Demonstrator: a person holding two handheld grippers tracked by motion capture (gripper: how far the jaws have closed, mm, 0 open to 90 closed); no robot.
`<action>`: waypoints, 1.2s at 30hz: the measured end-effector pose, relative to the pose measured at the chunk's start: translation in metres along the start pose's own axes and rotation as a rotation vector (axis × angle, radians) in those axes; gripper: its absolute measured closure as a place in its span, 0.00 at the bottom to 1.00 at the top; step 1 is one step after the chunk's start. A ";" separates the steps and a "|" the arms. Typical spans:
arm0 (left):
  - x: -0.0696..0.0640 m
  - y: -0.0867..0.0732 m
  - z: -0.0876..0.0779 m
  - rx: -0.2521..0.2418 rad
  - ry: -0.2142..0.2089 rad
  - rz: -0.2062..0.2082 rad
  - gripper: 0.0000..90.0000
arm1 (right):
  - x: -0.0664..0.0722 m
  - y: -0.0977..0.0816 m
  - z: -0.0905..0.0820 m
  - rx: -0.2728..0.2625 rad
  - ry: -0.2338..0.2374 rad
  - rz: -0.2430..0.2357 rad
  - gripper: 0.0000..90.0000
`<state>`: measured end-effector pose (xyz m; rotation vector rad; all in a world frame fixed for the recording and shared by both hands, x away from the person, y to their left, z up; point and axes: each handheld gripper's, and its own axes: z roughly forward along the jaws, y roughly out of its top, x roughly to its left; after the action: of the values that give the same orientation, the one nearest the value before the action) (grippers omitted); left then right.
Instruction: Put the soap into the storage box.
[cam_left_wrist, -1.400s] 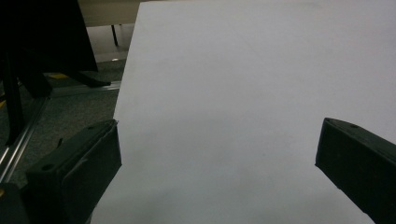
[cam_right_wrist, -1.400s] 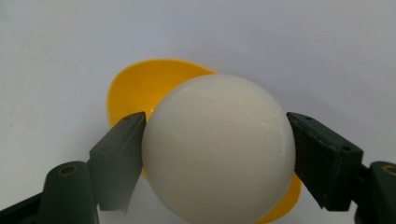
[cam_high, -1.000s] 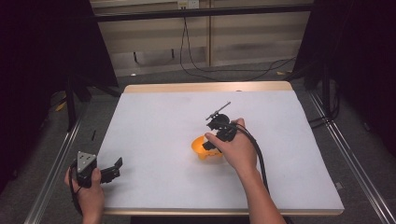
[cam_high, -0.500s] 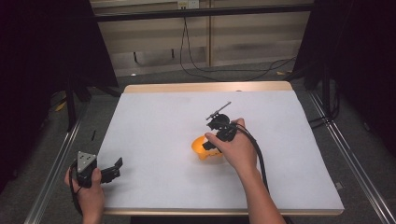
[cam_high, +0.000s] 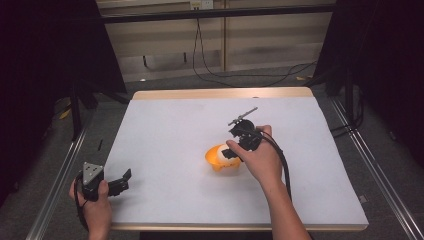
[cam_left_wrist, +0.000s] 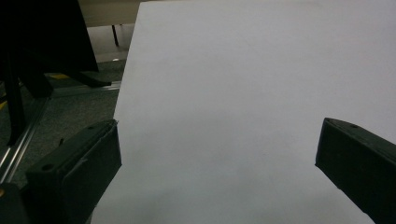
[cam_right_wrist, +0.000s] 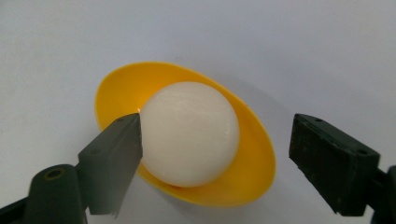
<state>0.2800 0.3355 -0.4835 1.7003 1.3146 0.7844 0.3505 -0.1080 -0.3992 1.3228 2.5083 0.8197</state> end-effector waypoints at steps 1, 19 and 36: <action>0.000 0.000 0.000 0.000 0.000 0.000 0.00 | -0.001 -0.001 -0.001 -0.005 -0.006 0.003 0.18; 0.000 0.000 0.000 0.001 0.000 0.002 0.00 | -0.026 -0.026 -0.015 -0.028 -0.065 0.059 0.05; -0.001 0.000 0.000 0.000 0.002 0.001 0.00 | -0.052 -0.059 -0.027 -0.050 -0.101 0.115 0.05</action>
<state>0.2797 0.3348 -0.4836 1.7007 1.3151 0.7864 0.3285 -0.1870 -0.4139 1.4649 2.3384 0.8118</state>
